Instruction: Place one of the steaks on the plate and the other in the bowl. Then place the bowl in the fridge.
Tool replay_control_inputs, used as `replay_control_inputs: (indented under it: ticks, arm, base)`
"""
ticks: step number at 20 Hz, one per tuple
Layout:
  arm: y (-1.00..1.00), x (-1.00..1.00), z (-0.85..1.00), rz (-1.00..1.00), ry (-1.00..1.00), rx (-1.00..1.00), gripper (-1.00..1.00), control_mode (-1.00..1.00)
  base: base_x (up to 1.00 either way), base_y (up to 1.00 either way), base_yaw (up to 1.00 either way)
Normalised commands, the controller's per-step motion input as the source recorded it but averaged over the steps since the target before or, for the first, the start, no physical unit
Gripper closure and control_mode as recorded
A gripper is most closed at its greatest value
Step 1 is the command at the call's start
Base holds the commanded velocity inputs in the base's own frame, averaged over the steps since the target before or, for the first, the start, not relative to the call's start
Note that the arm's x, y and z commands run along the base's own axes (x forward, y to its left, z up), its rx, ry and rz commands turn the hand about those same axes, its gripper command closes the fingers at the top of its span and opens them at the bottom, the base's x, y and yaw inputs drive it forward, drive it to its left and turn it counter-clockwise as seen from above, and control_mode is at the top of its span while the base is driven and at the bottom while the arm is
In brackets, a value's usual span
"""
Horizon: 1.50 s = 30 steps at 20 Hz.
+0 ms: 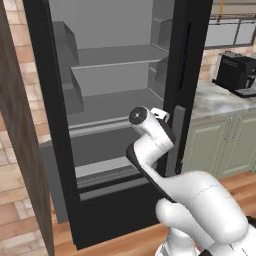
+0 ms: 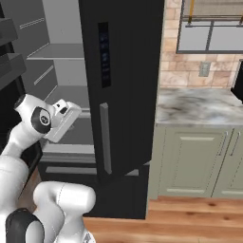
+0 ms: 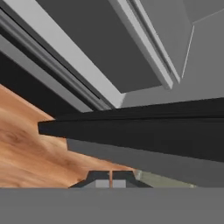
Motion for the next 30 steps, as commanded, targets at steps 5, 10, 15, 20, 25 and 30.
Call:
replay_control_inputs:
  ticks: [5, 10, 15, 20, 25, 30]
  arm:
    - [0.0, 0.45, 0.0, 0.0, 0.0, -0.09, 1.0, -1.0]
    - [0.0, 0.37, 0.0, 0.0, 0.0, -0.05, 1.0, -1.0]
    - [0.0, 0.29, -0.05, 0.0, 0.0, -0.07, 1.0, -1.0]
    - [0.0, 0.24, -0.09, -0.06, 0.0, -0.1, 1.0, -1.0]
    - [-0.02, 0.2, -0.03, -0.09, 0.0, -0.05, 1.0, -1.0]
    - [-0.08, 0.39, 0.0, -0.08, 0.0, 0.0, 1.0, -1.0]
  base:
    - [0.0, 0.0, 0.0]
    - [0.0, 0.0, 0.0]
    - [0.0, 0.0, 0.0]
    - [0.0, 0.0, 0.0]
    - [0.0, 0.0, 0.0]
    - [0.0, 0.0, 0.0]
